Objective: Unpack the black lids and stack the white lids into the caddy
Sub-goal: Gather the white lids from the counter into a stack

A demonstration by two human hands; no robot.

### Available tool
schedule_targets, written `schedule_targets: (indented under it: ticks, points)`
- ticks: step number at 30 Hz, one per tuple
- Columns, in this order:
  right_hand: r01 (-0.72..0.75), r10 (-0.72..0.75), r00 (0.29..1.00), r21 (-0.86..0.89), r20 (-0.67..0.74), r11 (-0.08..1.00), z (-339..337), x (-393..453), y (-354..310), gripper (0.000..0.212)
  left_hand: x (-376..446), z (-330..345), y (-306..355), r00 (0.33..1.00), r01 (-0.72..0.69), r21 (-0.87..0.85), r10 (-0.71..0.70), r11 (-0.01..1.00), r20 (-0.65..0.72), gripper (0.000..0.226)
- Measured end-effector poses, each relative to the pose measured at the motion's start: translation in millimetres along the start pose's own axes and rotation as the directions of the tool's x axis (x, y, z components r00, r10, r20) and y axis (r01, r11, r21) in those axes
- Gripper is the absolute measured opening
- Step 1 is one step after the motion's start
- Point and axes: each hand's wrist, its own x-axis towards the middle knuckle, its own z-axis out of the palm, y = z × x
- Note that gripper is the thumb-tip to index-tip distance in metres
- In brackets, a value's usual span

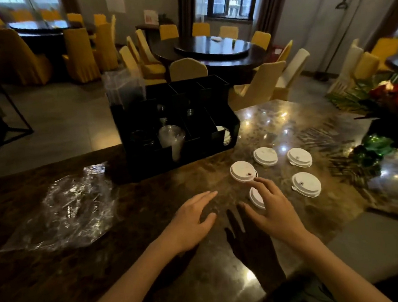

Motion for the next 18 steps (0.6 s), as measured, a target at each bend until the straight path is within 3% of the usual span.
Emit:
schedule_targets:
  ticks: [8, 18]
  points:
    - [-0.125, 0.120, 0.992, 0.153, 0.044, 0.980, -0.6, 0.0, 89.0, 0.066, 53.5, 51.3, 17.0, 1.000, 0.019, -0.048, -0.019, 0.999, -0.001, 0.055]
    - [-0.130, 0.095, 0.983, 0.228, 0.155, 0.965, 8.7, 9.1, 137.4, 0.082, 104.2, 102.2, 34.1, 0.998, 0.064, -0.125, -0.066, 0.990, -0.016, 0.069]
